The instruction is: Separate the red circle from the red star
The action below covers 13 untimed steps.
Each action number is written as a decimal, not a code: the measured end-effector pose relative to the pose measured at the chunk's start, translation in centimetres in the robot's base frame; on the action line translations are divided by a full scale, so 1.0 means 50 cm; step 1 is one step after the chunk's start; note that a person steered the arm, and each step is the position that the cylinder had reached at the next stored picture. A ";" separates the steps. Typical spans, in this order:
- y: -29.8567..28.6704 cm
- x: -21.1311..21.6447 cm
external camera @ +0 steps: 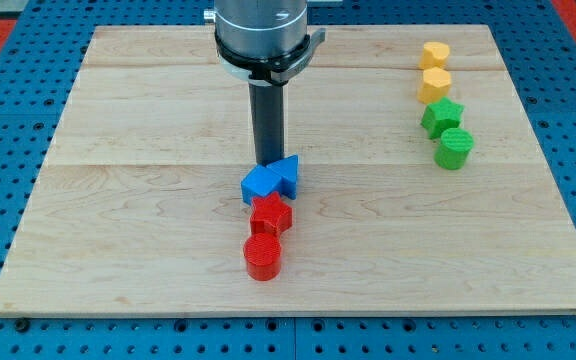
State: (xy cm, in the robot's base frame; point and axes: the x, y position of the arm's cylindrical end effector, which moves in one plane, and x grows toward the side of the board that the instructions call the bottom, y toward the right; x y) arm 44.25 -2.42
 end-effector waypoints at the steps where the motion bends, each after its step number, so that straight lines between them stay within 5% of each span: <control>1: -0.013 -0.012; 2: -0.089 0.006; 3: -0.134 0.106; 4: -0.096 0.299; 5: -0.072 0.351; 9: -0.092 0.241; 13: 0.227 0.241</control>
State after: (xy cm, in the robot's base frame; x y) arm 56.31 8.93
